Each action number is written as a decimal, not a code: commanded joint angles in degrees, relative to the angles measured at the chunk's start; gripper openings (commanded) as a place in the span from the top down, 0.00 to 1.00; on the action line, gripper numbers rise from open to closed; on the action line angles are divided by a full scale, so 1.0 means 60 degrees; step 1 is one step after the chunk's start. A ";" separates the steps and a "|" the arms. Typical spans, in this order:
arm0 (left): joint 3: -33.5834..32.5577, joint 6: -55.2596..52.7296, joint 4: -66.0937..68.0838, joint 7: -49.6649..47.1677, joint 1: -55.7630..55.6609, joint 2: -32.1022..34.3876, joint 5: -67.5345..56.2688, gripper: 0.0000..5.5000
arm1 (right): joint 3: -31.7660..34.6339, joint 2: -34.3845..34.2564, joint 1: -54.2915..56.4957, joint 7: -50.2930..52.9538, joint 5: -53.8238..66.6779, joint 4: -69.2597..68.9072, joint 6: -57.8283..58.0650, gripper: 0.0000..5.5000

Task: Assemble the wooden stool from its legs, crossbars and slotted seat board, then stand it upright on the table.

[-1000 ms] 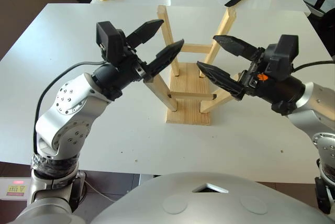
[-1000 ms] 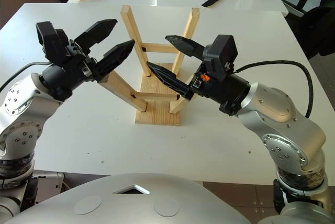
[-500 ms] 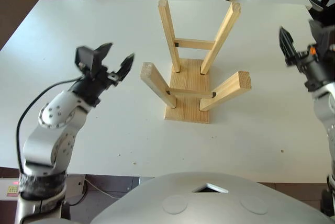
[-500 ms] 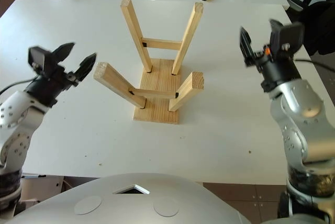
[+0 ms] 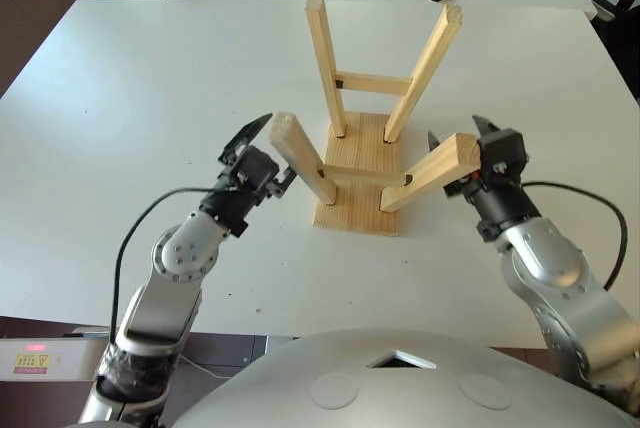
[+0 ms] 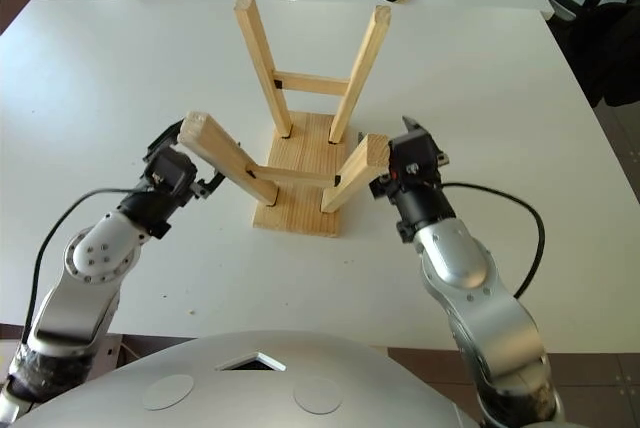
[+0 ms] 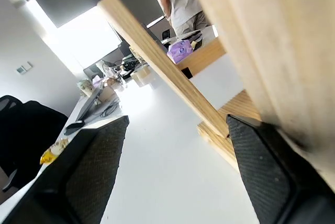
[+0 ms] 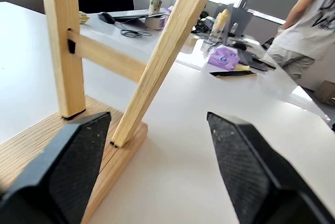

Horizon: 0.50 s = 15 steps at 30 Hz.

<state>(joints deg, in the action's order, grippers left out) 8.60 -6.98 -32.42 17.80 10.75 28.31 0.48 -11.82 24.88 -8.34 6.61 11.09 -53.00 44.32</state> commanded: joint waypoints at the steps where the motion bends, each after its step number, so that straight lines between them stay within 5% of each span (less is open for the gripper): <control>1: 0.1059 -0.0259 -0.0202 0.0879 -0.1255 -0.0464 -0.0275 0.37 | -0.1012 -0.0659 0.1518 -0.0334 -0.0246 0.0718 0.0663 0.38; 15: 0.0835 -0.0270 0.0445 0.0822 -0.1003 -0.0755 -0.0065 0.37 | 0.0079 -0.0583 0.1467 -0.1679 -0.1054 0.2889 -0.0892 0.38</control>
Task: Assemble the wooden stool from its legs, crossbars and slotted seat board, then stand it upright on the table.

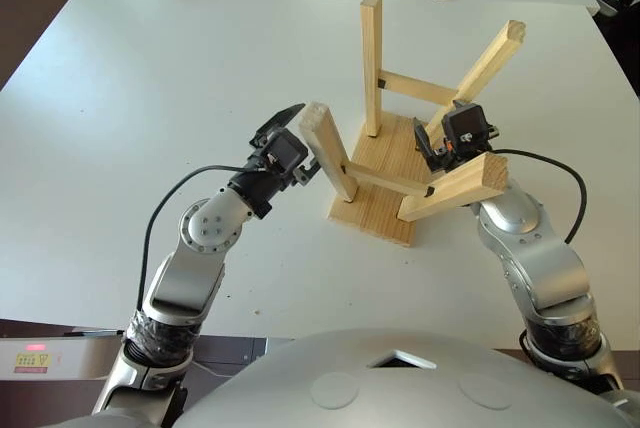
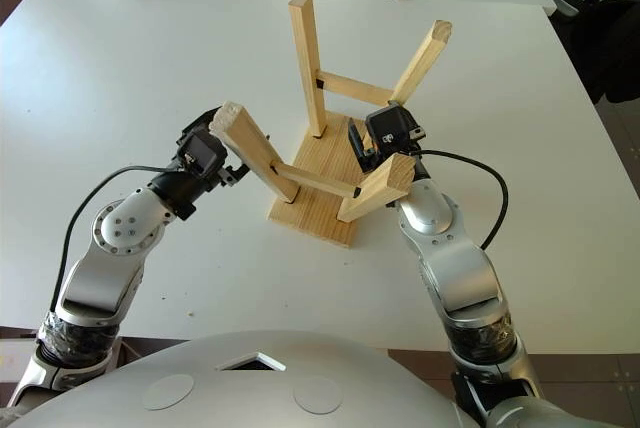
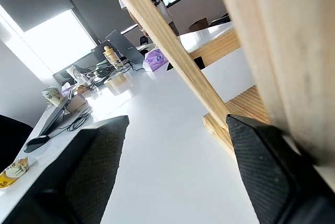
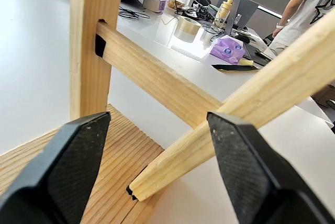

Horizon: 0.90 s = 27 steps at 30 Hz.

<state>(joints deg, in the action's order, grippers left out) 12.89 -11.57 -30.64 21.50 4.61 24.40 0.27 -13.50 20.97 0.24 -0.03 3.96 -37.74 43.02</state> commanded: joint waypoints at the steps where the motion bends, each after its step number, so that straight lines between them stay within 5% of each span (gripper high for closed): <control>1: 0.0065 0.0554 0.0215 0.0180 0.0043 -0.0125 -0.0032 0.37 | 0.0473 0.0170 0.0019 -0.0826 0.0172 0.0456 -0.0920 0.38; 12: -0.0255 0.1311 0.0968 0.0192 -0.0106 -0.0601 -0.0319 0.37 | 0.2694 0.1950 0.0184 -0.4721 0.1617 0.3214 -0.2943 0.38; 27: -0.0202 0.1720 0.1957 0.1174 -0.0745 -0.0421 -0.0456 0.37 | 0.1731 0.2502 0.0786 -0.5513 -0.0136 0.5700 -0.4082 0.38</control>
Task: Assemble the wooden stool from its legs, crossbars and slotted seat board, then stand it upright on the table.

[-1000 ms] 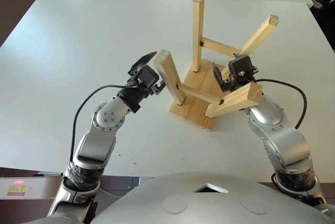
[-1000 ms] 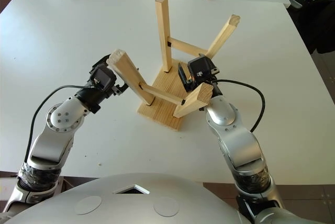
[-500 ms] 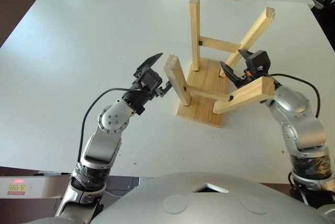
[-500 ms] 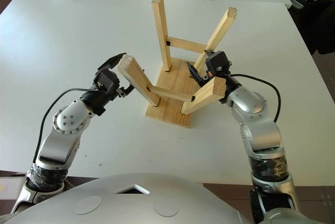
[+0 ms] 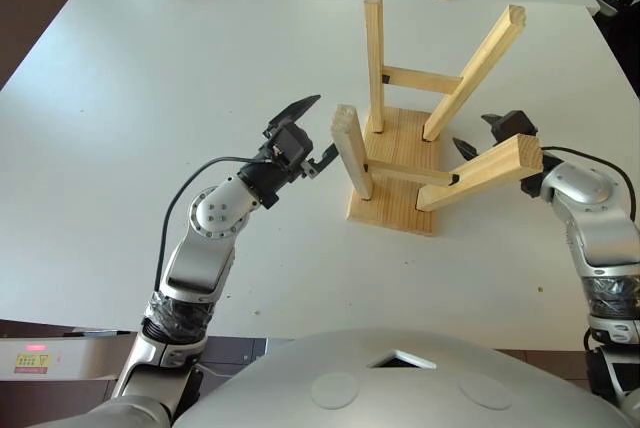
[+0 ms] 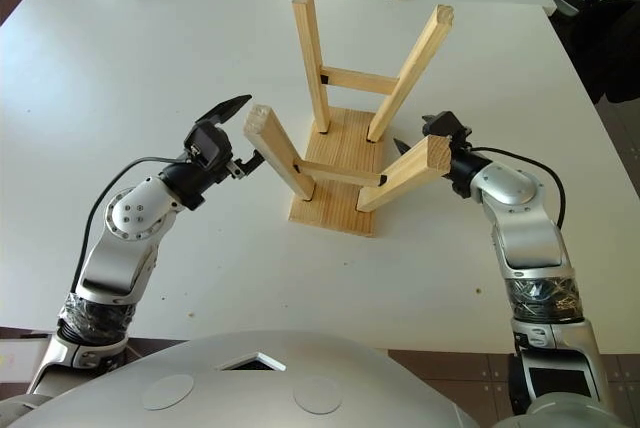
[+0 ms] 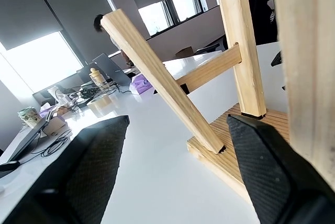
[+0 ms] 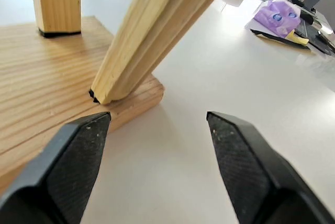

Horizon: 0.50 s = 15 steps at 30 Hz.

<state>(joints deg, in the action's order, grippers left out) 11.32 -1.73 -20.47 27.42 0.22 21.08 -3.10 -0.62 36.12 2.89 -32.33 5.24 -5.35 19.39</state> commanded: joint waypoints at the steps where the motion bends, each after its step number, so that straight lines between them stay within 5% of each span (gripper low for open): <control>1: 0.0117 0.0130 0.0352 0.0224 0.0045 0.0143 0.0160 0.37 | -0.0540 -0.0113 0.0418 -0.0160 -0.0411 0.0371 -0.0154 0.38; 15: -0.0125 0.0747 0.2005 0.0420 -0.0704 0.0460 0.0613 0.37 | -0.1699 -0.0550 0.1654 -0.0068 -0.1776 0.2403 -0.1425 0.38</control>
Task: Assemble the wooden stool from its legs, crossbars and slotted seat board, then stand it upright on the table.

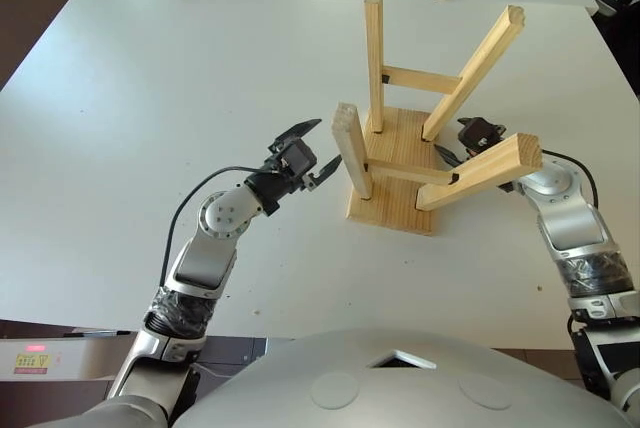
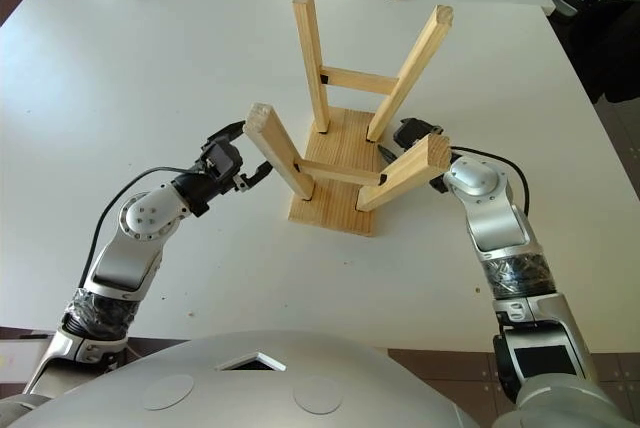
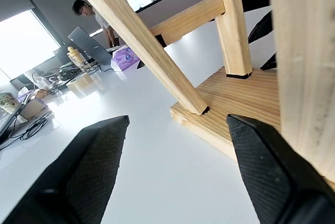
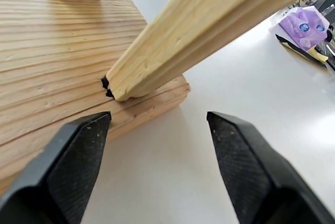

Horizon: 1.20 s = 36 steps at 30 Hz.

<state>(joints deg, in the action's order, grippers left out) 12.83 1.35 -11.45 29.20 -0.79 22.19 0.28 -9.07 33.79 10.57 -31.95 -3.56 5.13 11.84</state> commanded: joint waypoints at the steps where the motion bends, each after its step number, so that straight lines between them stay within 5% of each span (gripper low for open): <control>1: -0.0521 0.0281 0.0699 0.0138 -0.0663 0.0351 0.0015 0.37 | -0.0317 -0.0161 0.0501 -0.0158 -0.0350 0.0842 -0.0272 0.38; 18: -0.1160 0.0957 0.1749 0.1353 -0.0760 0.1528 -0.0191 0.37 | -0.0888 -0.0774 0.2118 -0.0503 -0.0841 0.4024 -0.2070 0.38; 27: -0.0757 0.0848 0.1548 0.1528 -0.0772 0.1299 -0.0089 0.37 | -0.1100 -0.2222 0.3074 -0.2133 0.0288 0.4042 -0.2350 0.38; 36: -0.0326 0.0408 0.0536 0.1416 -0.0770 0.0893 -0.0018 0.37 | -0.0249 -0.1398 0.3637 -0.1285 -0.0175 0.4830 -0.2418 0.38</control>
<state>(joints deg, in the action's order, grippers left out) 9.45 4.32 -5.78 37.52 -5.86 28.01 -0.66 -12.49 23.31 31.16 -41.00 -3.76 33.27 -2.74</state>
